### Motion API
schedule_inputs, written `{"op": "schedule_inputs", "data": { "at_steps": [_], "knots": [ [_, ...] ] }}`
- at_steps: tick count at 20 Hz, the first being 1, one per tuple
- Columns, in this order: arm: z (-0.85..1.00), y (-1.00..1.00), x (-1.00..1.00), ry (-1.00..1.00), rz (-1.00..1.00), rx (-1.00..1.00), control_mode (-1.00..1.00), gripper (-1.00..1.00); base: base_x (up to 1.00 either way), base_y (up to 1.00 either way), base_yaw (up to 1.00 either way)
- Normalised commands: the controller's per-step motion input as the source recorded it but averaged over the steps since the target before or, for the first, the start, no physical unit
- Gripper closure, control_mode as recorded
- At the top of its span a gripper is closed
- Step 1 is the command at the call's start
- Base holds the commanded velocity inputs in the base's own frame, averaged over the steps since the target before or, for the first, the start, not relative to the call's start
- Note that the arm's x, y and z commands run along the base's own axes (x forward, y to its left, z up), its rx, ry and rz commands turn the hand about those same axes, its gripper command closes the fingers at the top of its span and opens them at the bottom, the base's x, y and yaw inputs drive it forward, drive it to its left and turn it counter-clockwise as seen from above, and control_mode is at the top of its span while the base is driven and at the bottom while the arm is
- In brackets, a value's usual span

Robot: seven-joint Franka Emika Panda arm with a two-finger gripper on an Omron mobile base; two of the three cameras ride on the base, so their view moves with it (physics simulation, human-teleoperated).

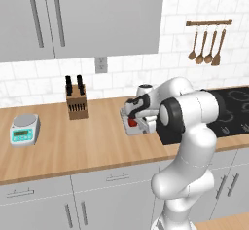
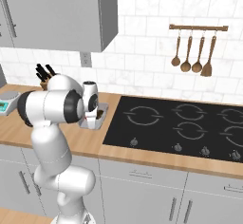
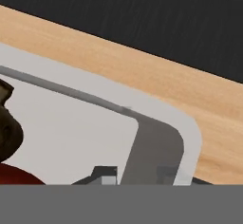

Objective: Take the meat container that has the fish and place it on the second highest rack of the freezer. Then take the vegetable container that has the bell pepper and mushroom and place it on the highest rack of the freezer.

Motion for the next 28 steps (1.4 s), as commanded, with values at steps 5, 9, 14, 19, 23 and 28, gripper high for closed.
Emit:
{"op": "schedule_inputs", "data": {
  "at_steps": [5, 9, 14, 19, 23, 28],
  "knots": [
    [0.13, -0.11, -0.38, -0.01, -0.07, 0.0, -1.0, 1.0, 0.0, 0.0, 0.0],
    [0.81, -0.09, -0.48, -0.15, -0.01, 0.0, -1.0, 1.0, 0.0, 0.0, 0.0],
    [1.0, -0.04, -0.7, -0.18, 0.06, 0.01, -1.0, 1.0, 0.0, 0.0, 0.0],
    [1.0, 0.0, -0.81, -0.01, 0.25, 0.01, -1.0, 1.0, 0.0, 0.0, 0.0],
    [1.0, 0.0, -0.7, 0.03, 0.42, 0.0, -1.0, 1.0, 0.0, 0.0, 0.0],
    [0.84, 0.0, -0.85, 0.04, 0.55, -0.02, -1.0, 1.0, 0.0, 0.0, 0.0]
  ]
}}
